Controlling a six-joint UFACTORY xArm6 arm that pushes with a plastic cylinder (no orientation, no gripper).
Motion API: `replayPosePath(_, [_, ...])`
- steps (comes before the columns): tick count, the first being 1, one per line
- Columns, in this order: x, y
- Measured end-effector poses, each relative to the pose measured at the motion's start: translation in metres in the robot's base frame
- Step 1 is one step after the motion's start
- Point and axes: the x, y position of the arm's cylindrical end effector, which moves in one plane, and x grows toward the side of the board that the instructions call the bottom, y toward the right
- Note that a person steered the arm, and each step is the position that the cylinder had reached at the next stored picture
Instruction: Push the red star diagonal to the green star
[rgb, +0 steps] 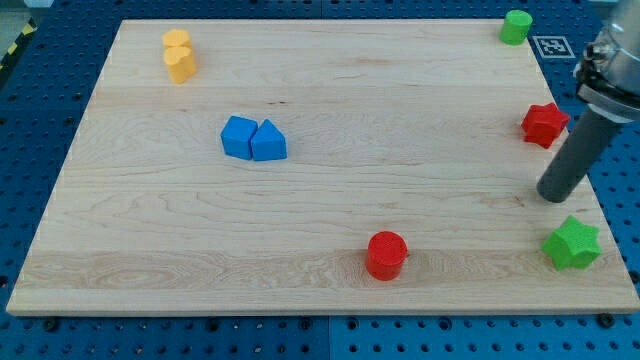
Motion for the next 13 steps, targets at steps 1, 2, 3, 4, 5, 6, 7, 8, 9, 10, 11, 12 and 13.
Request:
replayPosePath(1, [0.0,0.019])
replayPosePath(2, [0.0,0.019])
replayPosePath(3, [0.0,0.029])
replayPosePath(4, [0.0,0.051])
replayPosePath(5, [-0.003,0.076])
replayPosePath(6, [-0.032,0.084])
replayPosePath(7, [-0.068,0.085])
replayPosePath(8, [-0.099,0.085])
replayPosePath(9, [-0.106,0.071])
replayPosePath(10, [-0.106,0.039])
replayPosePath(11, [-0.106,0.009])
replayPosePath(12, [-0.106,-0.011])
replayPosePath(13, [-0.106,-0.029])
